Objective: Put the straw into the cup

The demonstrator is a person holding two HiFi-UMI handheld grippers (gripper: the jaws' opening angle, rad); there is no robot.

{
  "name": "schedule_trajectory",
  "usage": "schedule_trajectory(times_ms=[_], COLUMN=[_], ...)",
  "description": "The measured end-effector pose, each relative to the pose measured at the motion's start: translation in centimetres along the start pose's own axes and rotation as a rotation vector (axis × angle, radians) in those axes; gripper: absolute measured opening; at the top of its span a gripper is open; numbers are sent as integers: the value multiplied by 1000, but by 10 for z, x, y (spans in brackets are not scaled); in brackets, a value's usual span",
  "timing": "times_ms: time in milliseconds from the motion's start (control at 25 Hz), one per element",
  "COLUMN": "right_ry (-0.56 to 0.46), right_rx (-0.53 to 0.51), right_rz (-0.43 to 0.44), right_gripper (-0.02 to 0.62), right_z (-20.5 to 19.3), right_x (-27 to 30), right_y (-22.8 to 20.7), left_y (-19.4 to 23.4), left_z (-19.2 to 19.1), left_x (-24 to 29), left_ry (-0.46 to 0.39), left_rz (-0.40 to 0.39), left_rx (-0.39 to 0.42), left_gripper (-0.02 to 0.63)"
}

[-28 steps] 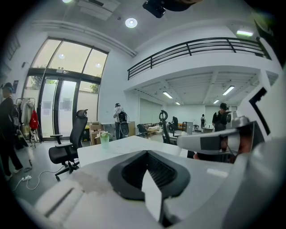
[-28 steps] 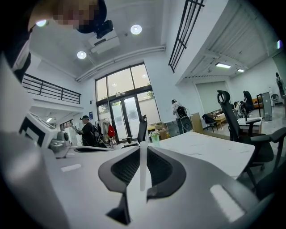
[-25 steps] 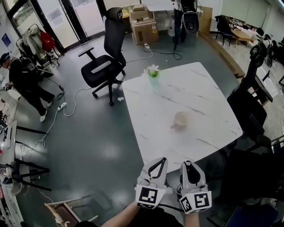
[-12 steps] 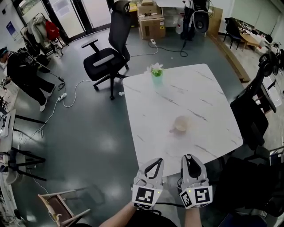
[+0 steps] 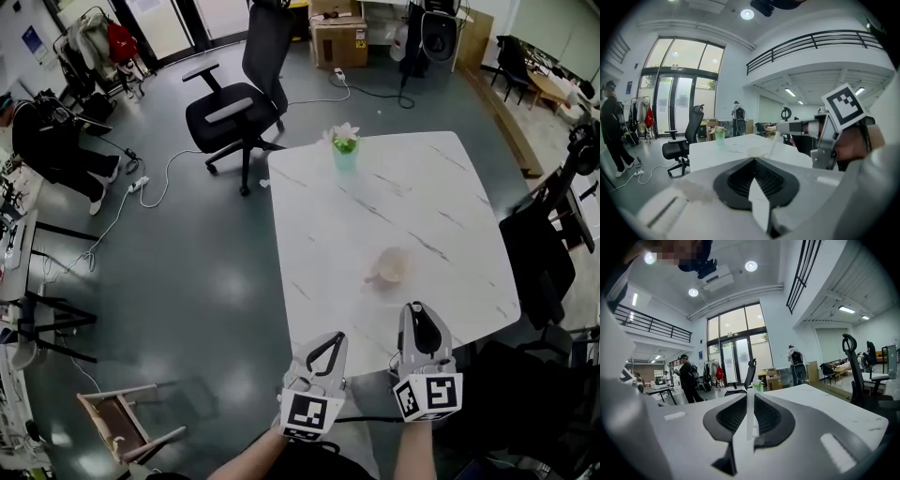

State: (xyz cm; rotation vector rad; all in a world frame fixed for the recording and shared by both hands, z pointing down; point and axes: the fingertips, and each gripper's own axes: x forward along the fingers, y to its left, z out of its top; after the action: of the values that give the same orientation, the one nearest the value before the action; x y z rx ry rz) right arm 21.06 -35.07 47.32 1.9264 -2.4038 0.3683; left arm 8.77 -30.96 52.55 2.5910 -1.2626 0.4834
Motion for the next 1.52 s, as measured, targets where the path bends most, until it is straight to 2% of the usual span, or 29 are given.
schedule_trajectory(times_ms=[480,800,1160,1280,1520], right_ry=[-8,64,145,162,171], right_rx=[-10,7,29,45,58], right_rz=[-5,2,7,6,10], right_gripper=[48,49,49,49,49], right_z=[4,-24,-60,-69,-78], right_x=[51,86,113,117,121], right_y=[-36,-55,-69,-72,-76], left_y=[13,22,29,32,33], left_z=[-6,-13,-27,-29,-32], left_x=[28,46,62,63,69], left_ry=[30,55,93,99,111], left_rz=[39,52,44,61,45], left_rx=[-28,-72,-47,-83,-45], left_gripper=[2,2,2,2,2])
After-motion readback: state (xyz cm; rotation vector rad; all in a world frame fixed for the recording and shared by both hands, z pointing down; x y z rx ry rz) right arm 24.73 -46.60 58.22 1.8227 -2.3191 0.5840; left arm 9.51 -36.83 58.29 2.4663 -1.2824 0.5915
